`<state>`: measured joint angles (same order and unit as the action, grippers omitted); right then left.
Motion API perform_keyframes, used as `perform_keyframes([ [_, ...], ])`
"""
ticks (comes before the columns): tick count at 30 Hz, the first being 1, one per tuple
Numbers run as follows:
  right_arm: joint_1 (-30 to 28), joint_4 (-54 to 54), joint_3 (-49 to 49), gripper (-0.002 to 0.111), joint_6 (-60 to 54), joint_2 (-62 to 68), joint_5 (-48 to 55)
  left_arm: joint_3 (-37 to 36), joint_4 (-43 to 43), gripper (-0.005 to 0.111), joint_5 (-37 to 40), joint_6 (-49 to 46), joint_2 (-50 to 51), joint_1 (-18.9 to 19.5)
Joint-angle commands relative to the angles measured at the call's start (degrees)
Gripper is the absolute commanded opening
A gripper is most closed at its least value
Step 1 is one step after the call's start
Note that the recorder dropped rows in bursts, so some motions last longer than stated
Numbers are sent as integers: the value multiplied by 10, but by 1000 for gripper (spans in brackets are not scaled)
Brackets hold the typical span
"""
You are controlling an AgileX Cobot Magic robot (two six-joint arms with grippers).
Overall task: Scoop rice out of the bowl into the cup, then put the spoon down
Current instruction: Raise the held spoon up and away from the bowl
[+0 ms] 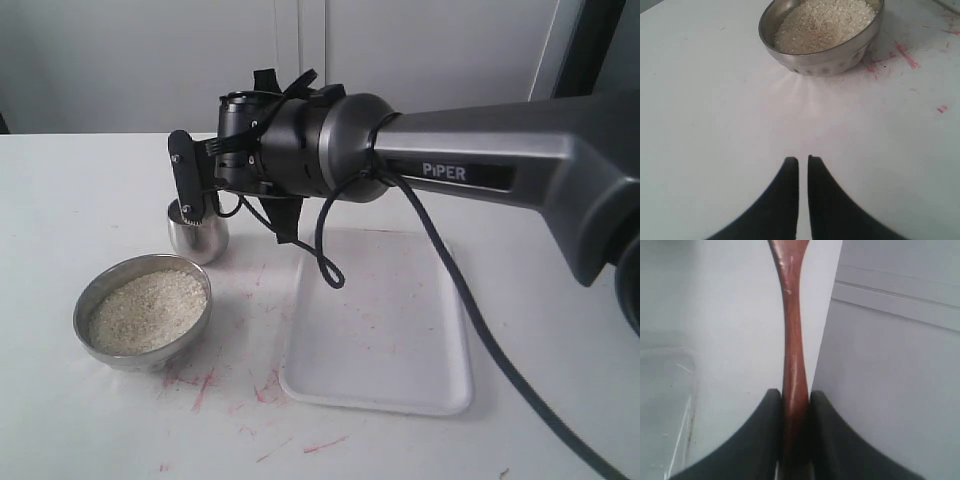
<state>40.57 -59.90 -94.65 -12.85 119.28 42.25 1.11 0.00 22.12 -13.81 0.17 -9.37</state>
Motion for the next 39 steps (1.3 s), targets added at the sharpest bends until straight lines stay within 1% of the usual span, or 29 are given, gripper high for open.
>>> perform_keyframes([
  [1,1,-44,-2,0,-12,-3,-5,-5,0,14,19,3,-2,-1],
  [6,1,-70,-2,0,-39,-3,-18,-5,0,14,19,3,-2,-1],
  [12,1,-78,-2,0,-105,-3,-35,-5,0,14,19,3,-2,-1],
  [18,1,-83,-2,0,-129,-3,-36,-5,0,14,19,3,-2,-1],
  [26,1,-169,-2,0,-129,-3,-21,-5,0,14,19,3,-2,-1],
  [39,1,-192,-2,0,-129,-3,-21,-5,0,14,19,3,-2,-1],
])
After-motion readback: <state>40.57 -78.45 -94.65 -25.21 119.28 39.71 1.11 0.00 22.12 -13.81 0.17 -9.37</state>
